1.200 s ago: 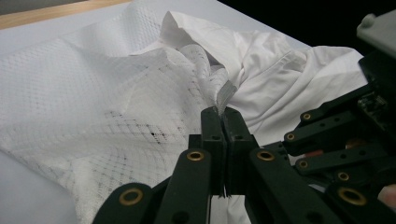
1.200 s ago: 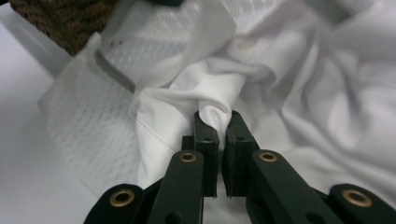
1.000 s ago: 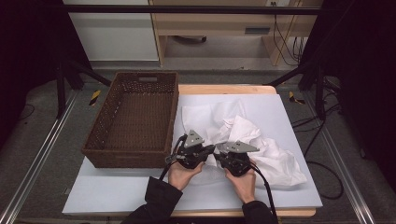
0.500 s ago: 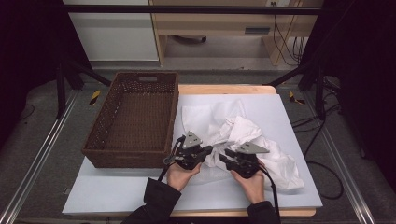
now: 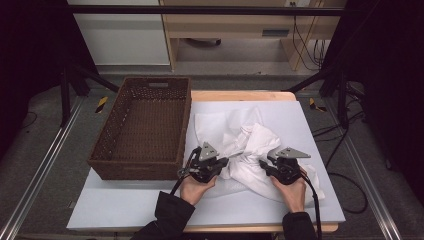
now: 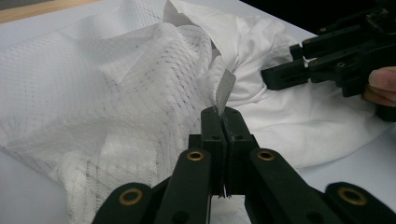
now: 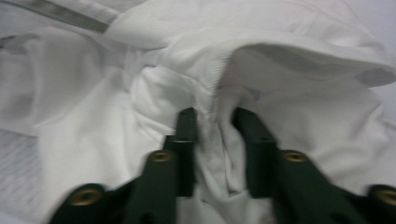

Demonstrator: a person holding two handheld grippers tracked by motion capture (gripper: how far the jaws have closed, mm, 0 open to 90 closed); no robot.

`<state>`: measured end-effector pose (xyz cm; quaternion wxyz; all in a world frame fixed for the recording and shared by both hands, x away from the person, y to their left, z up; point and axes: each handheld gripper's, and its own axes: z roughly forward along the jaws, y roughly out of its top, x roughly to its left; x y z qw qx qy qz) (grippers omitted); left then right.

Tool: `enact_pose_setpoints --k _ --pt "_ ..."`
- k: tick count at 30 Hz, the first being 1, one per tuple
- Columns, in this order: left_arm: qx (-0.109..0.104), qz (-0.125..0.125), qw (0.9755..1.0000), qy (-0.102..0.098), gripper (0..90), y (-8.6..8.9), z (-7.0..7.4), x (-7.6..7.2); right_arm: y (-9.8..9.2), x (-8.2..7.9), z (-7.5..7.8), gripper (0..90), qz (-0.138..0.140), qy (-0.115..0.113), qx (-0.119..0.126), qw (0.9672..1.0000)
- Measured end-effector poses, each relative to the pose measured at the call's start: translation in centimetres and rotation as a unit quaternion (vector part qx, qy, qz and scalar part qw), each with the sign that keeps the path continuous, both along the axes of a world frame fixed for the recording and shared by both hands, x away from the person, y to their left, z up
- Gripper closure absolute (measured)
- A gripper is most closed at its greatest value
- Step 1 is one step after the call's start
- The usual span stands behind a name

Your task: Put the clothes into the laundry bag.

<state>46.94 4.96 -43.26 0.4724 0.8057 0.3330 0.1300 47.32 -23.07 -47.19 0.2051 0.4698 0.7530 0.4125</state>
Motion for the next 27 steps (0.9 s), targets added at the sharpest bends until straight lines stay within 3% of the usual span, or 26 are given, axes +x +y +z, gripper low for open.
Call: enact_pose_setpoints --k 1,3,5,7,9,14,18,20,24,27 --pt "-0.001 0.001 1.0 0.0 88.9 0.0 0.0 0.0 0.0 -0.3 0.3 83.3 0.007 0.0 0.005 1.0" --pt "-0.004 0.004 1.0 0.003 89.0 0.1 0.0 0.1 0.0 -1.0 1.0 85.5 0.013 -0.006 0.012 0.9998" --pt "-0.006 0.006 1.0 0.004 89.0 0.2 0.1 0.3 0.2 -2.1 1.9 85.9 0.028 -0.034 0.017 0.9989" --pt "-0.012 0.008 0.9999 0.006 88.9 0.2 0.3 0.4 1.3 -3.3 2.5 85.9 0.065 -0.054 0.032 0.9959" --pt "-0.013 0.006 0.9999 0.003 89.0 0.1 0.7 0.4 2.8 -3.9 2.6 85.9 0.096 -0.058 0.032 0.9932" --pt "-0.014 -0.008 0.9998 -0.013 89.0 -0.7 1.8 -0.1 6.4 -3.4 2.1 85.6 0.13 -0.052 0.023 0.9899" --pt "-0.018 -0.019 0.9995 -0.017 89.1 -1.0 2.3 -0.5 8.2 -1.4 1.2 85.1 0.12 -0.043 0.022 0.9916" --pt "-0.018 -0.022 0.9995 -0.017 89.1 -0.8 2.3 -0.7 8.5 -0.4 0.8 84.9 0.1 -0.041 0.026 0.9938" --pt "-0.018 -0.015 0.9997 -0.011 89.1 -0.4 1.7 -0.6 8.9 1.3 -0.4 82.6 0.062 -0.037 0.019 0.9972" --pt "-0.008 -0.007 0.9999 -0.009 89.0 0.0 1.1 -0.4 8.9 1.5 -0.4 78.5 0.058 -0.028 0.03 0.9975"
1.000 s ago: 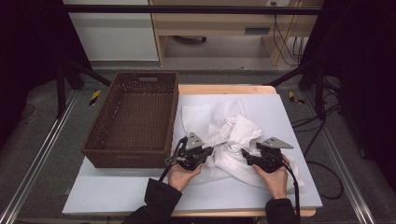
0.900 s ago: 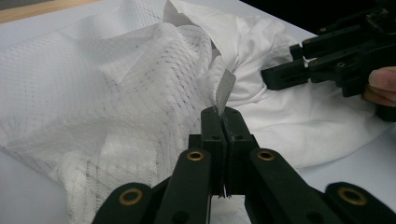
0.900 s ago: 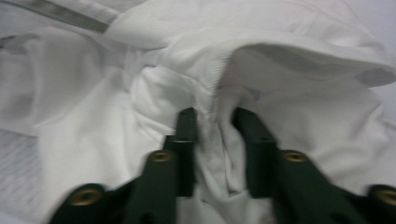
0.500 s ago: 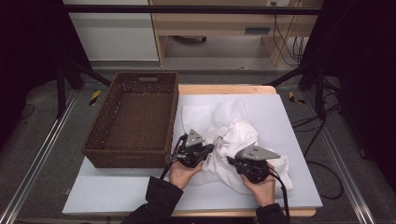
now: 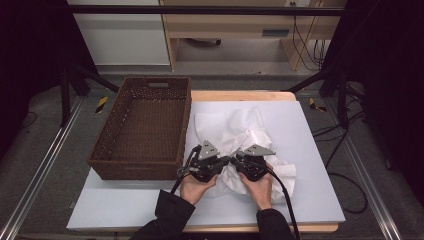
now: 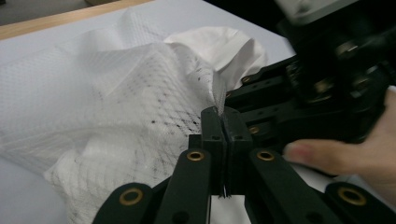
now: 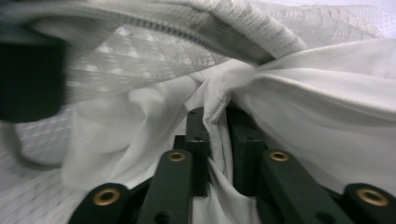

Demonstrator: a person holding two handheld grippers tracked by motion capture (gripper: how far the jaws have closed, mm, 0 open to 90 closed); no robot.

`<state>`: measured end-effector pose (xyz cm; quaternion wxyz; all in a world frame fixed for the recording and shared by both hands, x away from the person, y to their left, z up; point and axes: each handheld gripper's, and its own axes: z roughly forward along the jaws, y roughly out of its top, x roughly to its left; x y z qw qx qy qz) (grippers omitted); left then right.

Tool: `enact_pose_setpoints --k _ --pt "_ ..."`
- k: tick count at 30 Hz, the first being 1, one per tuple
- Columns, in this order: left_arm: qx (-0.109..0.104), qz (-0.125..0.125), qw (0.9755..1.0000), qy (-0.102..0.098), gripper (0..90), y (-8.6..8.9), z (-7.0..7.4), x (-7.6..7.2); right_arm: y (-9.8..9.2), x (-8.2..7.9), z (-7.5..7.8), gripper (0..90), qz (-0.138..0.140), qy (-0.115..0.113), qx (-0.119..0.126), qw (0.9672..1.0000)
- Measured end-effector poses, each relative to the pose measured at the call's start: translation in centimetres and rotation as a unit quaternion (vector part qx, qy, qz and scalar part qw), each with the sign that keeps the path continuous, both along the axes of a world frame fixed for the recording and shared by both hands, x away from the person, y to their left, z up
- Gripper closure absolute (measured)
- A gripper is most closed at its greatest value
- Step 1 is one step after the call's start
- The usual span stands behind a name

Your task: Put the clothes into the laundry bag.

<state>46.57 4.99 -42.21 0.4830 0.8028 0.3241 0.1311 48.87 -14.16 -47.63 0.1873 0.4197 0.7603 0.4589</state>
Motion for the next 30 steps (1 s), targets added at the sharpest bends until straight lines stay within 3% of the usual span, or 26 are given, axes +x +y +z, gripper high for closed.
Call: enact_pose_setpoints --k 2,5,8,10,12,14,18,21,22,24,25,26,28,30 --pt "0.002 0.004 1.0 0.004 89.0 0.2 -0.3 0.2 -0.5 -0.5 0.5 71.6 0.012 0.001 0.01 0.9999" --pt "0.004 0.007 0.9999 0.009 89.0 0.1 -0.7 0.4 -2.3 -2.0 2.0 63.7 0.026 -0.016 0.04 0.9987" --pt "0.01 0.005 0.9999 0.008 88.9 -0.1 -0.9 0.4 -4.6 -3.4 3.8 58.2 0.01 -0.036 0.049 0.9981" --pt "0.011 0.005 0.9999 0.008 88.9 -0.2 -1.0 0.4 -6.5 -3.8 4.9 51.8 -0.024 -0.055 0.032 0.9977" --pt "0.009 0.005 0.9999 0.009 88.9 -0.2 -1.0 0.4 -7.8 -3.2 5.2 42.2 -0.056 -0.063 0.019 0.9962" --pt "0.008 0.004 0.9999 0.01 89.0 -0.1 -1.0 0.4 -8.4 -2.1 5.1 31.7 -0.071 -0.056 0.017 0.9958" --pt "0.008 0.002 0.9999 0.007 89.0 0.1 -0.8 0.4 -8.0 1.1 3.3 22.1 -0.075 -0.009 -0.012 0.9971" --pt "0.006 0.004 0.9999 0.009 89.0 0.1 -0.9 0.5 -7.1 2.4 1.7 29.5 -0.068 0.027 -0.029 0.9969" --pt "0.007 0.005 0.9999 0.01 89.0 0.1 -0.9 0.6 -6.8 2.7 1.2 39.0 -0.06 0.047 -0.034 0.9965" --pt "0.006 0.006 0.9999 0.012 88.9 0.1 -0.9 0.7 -6.5 2.6 0.8 63.2 -0.046 0.057 -0.052 0.996" --pt "0.006 0.007 0.9999 0.012 89.0 0.1 -0.9 0.7 -6.5 2.5 0.8 76.8 -0.046 0.058 -0.063 0.9953" --pt "0.005 0.008 0.9999 0.012 89.0 0.2 -0.9 0.7 -6.6 2.2 1.0 83.0 -0.045 0.059 -0.062 0.9953" --pt "0.004 0.01 0.9999 0.011 88.9 0.2 -0.8 0.7 -7.2 1.3 1.7 86.9 -0.034 0.048 -0.038 0.9975" --pt "0.005 0.01 0.9999 0.01 89.0 0.3 -0.7 0.8 -7.7 0.0 2.6 87.3 -0.022 0.022 -0.028 0.9991"
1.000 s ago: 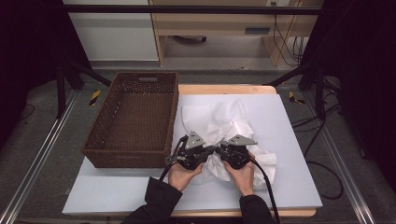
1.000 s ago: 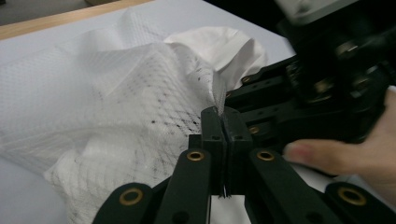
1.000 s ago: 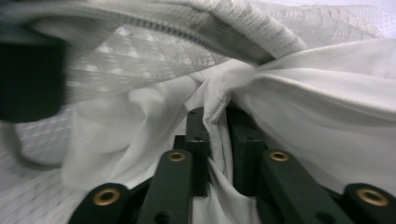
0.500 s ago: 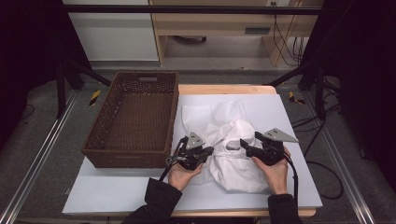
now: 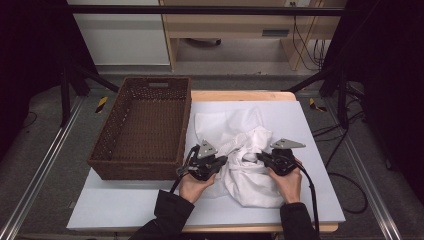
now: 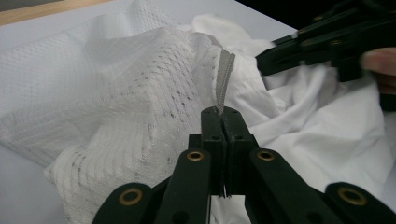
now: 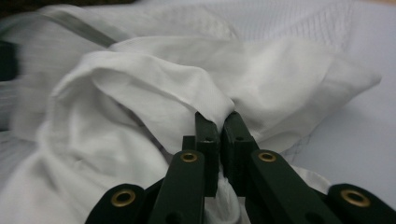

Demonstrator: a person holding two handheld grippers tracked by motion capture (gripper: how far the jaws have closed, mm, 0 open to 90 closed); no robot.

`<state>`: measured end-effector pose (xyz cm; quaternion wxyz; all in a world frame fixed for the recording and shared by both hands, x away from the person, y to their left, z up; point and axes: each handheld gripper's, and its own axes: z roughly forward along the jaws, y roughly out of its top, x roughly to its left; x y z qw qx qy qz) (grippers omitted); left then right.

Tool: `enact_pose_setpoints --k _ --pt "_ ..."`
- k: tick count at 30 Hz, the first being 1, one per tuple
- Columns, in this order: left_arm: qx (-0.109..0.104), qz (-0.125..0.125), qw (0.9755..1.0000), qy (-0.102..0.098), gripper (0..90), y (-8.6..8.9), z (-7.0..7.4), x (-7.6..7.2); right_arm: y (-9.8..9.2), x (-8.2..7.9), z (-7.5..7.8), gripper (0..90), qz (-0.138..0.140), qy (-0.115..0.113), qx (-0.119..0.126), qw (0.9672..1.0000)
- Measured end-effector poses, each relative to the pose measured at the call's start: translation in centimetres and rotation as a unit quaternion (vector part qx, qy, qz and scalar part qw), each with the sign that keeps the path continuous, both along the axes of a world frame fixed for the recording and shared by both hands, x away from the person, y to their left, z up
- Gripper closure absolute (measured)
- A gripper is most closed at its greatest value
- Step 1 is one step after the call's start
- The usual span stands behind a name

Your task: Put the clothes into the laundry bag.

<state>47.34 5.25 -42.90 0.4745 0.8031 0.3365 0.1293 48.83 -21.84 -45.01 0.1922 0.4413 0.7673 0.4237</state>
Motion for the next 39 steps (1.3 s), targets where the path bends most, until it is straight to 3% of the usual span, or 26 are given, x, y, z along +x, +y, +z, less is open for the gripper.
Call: enact_pose_setpoints --k 4,6,9,11,15,18,22,27,30,32,34,35,37,39 --pt "-0.005 0.004 1.0 0.001 89.0 -0.1 0.4 0.1 0.2 -3.3 1.8 87.3 0.049 -0.061 0.034 0.9964" --pt "-0.006 0.004 1.0 0.0 89.0 -0.2 0.6 0.1 1.1 -4.6 2.1 87.2 0.084 -0.072 0.045 0.9929" --pt "-0.009 0.003 0.9999 -0.007 89.0 -0.4 1.3 -0.1 3.2 -5.1 1.4 87.0 0.113 -0.067 0.03 0.9909" --pt "-0.016 -0.001 0.9998 -0.012 89.0 -0.4 1.8 -0.3 4.7 -4.4 0.5 86.9 0.121 -0.054 0.026 0.9908" --pt "-0.016 -0.009 0.9997 -0.017 89.0 -0.4 2.0 -0.6 6.4 -2.1 -0.8 86.8 0.098 -0.035 0.033 0.994" --pt "-0.015 -0.008 0.9998 -0.011 89.0 -0.3 1.5 -0.7 7.6 -0.4 -1.9 85.8 0.064 -0.023 0.022 0.9974" --pt "-0.012 -0.005 0.9999 -0.004 89.0 0.0 0.7 -0.6 7.9 0.1 -2.2 81.1 0.056 -0.016 0.027 0.998" --pt "-0.007 -0.002 1.0 -0.001 89.0 0.2 0.3 -0.6 5.1 -2.3 -0.1 65.9 0.082 -0.037 0.042 0.9951" --pt "-0.004 -0.002 1.0 -0.002 89.0 0.1 0.2 -0.5 2.3 -3.5 1.3 55.5 0.059 -0.054 0.048 0.9957" --pt "-0.003 -0.001 1.0 0.0 89.0 0.0 0.1 -0.4 0.9 -3.3 1.5 42.2 0.028 -0.068 0.041 0.9965" --pt "-0.001 -0.003 1.0 0.0 88.9 0.0 0.0 -0.4 0.2 -2.5 1.0 31.7 0.009 -0.056 0.039 0.9976" --pt "-0.001 -0.003 1.0 0.001 88.9 0.0 0.0 -0.4 0.2 -1.8 0.4 27.6 0.003 -0.038 0.031 0.9988" --pt "-0.001 -0.004 1.0 0.002 88.9 0.0 0.0 -0.3 0.8 -0.7 -0.9 23.9 0.008 -0.019 0.003 0.9998" --pt "-0.001 -0.004 1.0 0.002 88.9 0.1 0.0 -0.3 1.7 0.3 -2.4 27.0 0.013 0.01 -0.02 0.9997"
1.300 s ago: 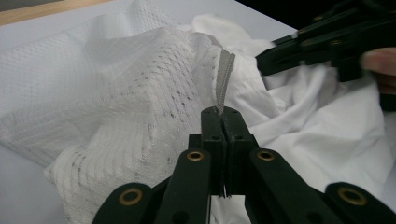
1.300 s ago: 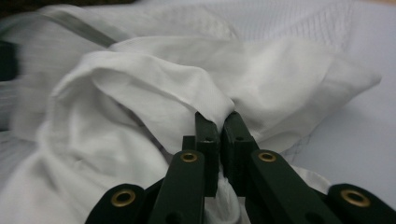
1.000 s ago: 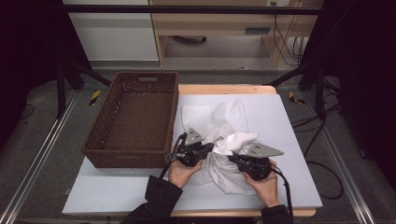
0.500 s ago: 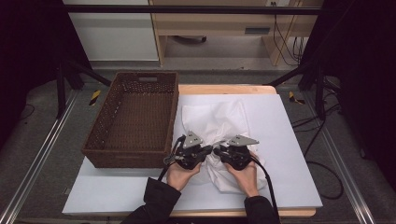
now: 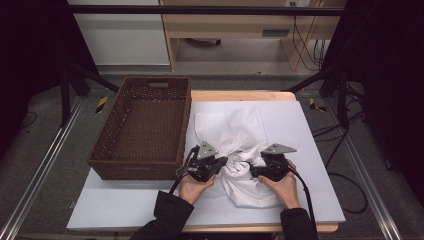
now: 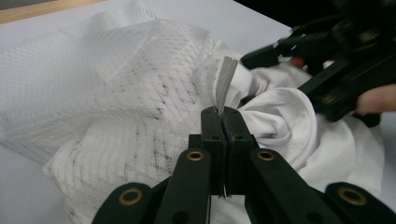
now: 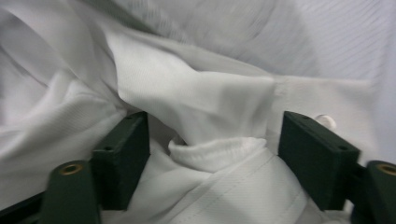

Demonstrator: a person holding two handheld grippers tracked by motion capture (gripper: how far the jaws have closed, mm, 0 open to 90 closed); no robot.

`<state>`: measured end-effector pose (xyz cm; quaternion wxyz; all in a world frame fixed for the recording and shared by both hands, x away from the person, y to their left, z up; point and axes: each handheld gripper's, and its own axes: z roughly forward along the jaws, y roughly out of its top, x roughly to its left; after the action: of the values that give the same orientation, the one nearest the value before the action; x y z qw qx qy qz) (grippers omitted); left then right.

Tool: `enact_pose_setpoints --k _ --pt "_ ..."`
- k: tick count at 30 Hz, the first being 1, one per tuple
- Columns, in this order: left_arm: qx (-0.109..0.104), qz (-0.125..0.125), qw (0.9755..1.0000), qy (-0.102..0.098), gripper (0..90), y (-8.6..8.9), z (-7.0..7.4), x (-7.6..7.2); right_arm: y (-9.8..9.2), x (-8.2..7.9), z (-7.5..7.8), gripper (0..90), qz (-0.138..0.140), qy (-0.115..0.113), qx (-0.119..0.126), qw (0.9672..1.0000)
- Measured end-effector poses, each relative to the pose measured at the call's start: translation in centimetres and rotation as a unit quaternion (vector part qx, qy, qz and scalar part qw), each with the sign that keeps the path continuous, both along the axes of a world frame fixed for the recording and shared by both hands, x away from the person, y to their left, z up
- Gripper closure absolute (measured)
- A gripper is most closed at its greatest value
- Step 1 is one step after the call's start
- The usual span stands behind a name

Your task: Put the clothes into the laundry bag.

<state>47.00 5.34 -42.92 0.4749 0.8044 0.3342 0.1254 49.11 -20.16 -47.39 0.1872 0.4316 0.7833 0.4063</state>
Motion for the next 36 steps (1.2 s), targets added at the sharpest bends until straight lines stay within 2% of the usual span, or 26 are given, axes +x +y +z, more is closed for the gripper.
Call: enact_pose_setpoints --k 1,3,4,5,7,9,10,11,13,16,17,19,22,25,28,29,30,31,33,36 --pt "0.0 0.001 1.0 0.0 89.0 0.0 0.0 0.0 0.4 0.3 -0.6 33.7 0.004 0.01 -0.006 0.9999" --pt "0.0 0.001 1.0 0.001 88.9 0.0 -0.1 0.0 0.7 0.2 -0.7 61.4 0.005 0.002 -0.021 0.9998" --pt "0.0 0.002 1.0 0.002 89.0 0.1 -0.1 0.1 0.7 0.1 -0.5 71.3 0.009 -0.001 -0.019 0.9998" --pt "0.0 0.002 1.0 0.002 88.9 0.1 -0.1 0.1 0.5 -0.5 0.0 77.1 0.006 -0.008 -0.018 0.9998" --pt "-0.002 0.003 1.0 0.003 88.9 0.1 -0.1 0.1 0.2 -1.5 1.0 79.7 0.008 -0.029 -0.023 0.9993" --pt "-0.005 0.006 1.0 0.004 89.0 0.1 0.0 0.1 -0.1 -2.8 2.0 80.5 0.013 -0.053 -0.014 0.9984" --pt "-0.007 0.006 0.9999 0.004 88.9 0.1 0.0 0.2 -0.2 -3.5 2.5 80.6 0.019 -0.065 0.001 0.9977" --pt "-0.008 0.006 1.0 0.003 88.9 0.1 0.1 0.2 -0.2 -4.2 2.9 80.6 0.031 -0.074 0.02 0.9966" --pt "-0.013 0.006 0.9999 0.002 89.0 0.0 0.5 0.1 0.5 -5.3 3.6 80.6 0.059 -0.087 0.04 0.9937" --pt "-0.017 0.004 0.9998 -0.007 88.9 -0.2 1.2 -0.1 2.4 -5.8 3.8 80.7 0.091 -0.08 0.035 0.992" --pt "-0.017 0.003 0.9998 -0.01 88.9 -0.3 1.4 -0.2 3.3 -5.4 3.4 80.8 0.104 -0.072 0.034 0.9914" --pt "-0.016 -0.004 0.9997 -0.016 89.0 -0.3 2.0 -0.4 4.6 -4.4 2.7 81.0 0.108 -0.058 0.028 0.9921" --pt "-0.014 -0.008 0.9997 -0.02 89.0 -0.4 2.0 -0.7 5.8 -2.2 1.8 80.9 0.089 -0.034 0.038 0.9947" --pt "-0.012 -0.01 0.9998 -0.015 89.0 -0.2 1.4 -0.8 6.4 0.3 0.6 79.9 0.04 -0.02 0.035 0.9984" --pt "-0.007 -0.009 0.9999 -0.008 89.0 0.1 0.5 -0.8 6.3 1.2 -0.1 77.8 0.011 -0.007 0.047 0.9988" --pt "-0.006 -0.007 0.9999 -0.006 89.0 0.2 0.3 -0.7 6.3 1.0 -0.2 76.6 0.008 -0.008 0.052 0.9986" --pt "-0.006 -0.006 1.0 -0.004 89.0 0.3 0.1 -0.7 6.2 0.8 -0.1 74.3 0.014 -0.019 0.045 0.9987" --pt "-0.005 -0.004 1.0 -0.004 89.0 0.4 0.0 -0.7 5.9 0.4 0.1 71.0 0.017 -0.02 0.043 0.9987" --pt "-0.003 -0.003 1.0 -0.004 89.0 0.4 -0.1 -0.6 5.0 -0.4 0.6 64.7 0.028 -0.021 0.055 0.9979" --pt "0.0 -0.007 1.0 -0.004 88.9 0.0 -0.3 -0.5 3.0 -2.3 2.1 58.7 0.049 -0.036 0.065 0.996"
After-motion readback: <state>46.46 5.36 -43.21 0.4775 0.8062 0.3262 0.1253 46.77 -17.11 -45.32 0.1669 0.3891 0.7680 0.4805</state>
